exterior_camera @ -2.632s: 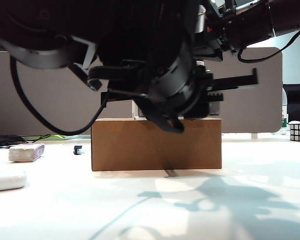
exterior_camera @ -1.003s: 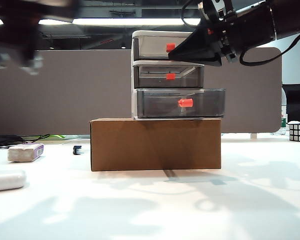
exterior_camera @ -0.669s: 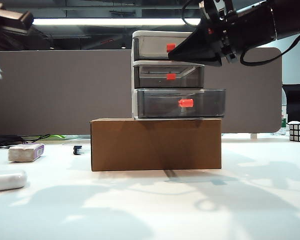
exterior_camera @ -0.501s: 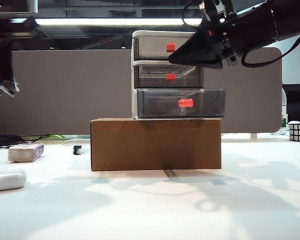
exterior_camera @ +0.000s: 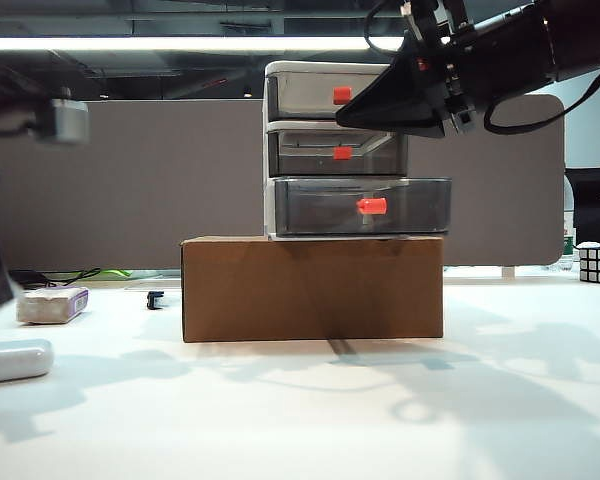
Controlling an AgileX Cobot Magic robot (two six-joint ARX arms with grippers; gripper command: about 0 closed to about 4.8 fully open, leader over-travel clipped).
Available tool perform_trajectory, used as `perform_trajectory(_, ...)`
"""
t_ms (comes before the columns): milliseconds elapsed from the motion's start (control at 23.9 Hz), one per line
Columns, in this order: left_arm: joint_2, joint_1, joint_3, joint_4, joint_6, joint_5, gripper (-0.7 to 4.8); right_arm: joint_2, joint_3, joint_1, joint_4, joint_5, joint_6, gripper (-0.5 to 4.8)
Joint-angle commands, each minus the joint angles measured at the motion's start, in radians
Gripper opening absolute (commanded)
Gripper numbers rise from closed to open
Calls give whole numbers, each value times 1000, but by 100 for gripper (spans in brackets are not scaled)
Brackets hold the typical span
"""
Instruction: Open the third layer of the drawer on the table, pick up the earphone case on the table and put it in, and finally close the drawer.
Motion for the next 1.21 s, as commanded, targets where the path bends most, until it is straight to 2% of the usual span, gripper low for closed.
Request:
perform_trajectory(42,61,24,-1,30,50,60,473,-6,6,0,-19,-5,3,-5)
perform_trajectory(209,94,52,-1,69,106,56,469,-5,6,-2,-65,-4,2,-5)
perform_trajectory(334,101,80,-1,99,117,63,465,-5,6,-2,-64,-5,2,-5)
perform_trajectory(585,129,132,-2,109,119,142,465,-5,6,-2,-64,-4,2,-5)
perform_trajectory(794,138,132,-2,99,130,170,452,-5,6,-2,-64,-1,2,-5)
perform_trajectory(877,157,132,-2,99,142,165,425,-5,6,-2,-60,0,2,-5)
perform_trajectory(1086,251,131,-2,100,146,168,418,-5,6,-2,-60,0,2,-5)
perform_trajectory(1128,258,131,-2,100,146,168,374,-5,7,-2,-60,0,2,-5)
perform_trajectory(1212,259,131,-2,107,150,168,357,-5,6,-2,-60,3,1,-5)
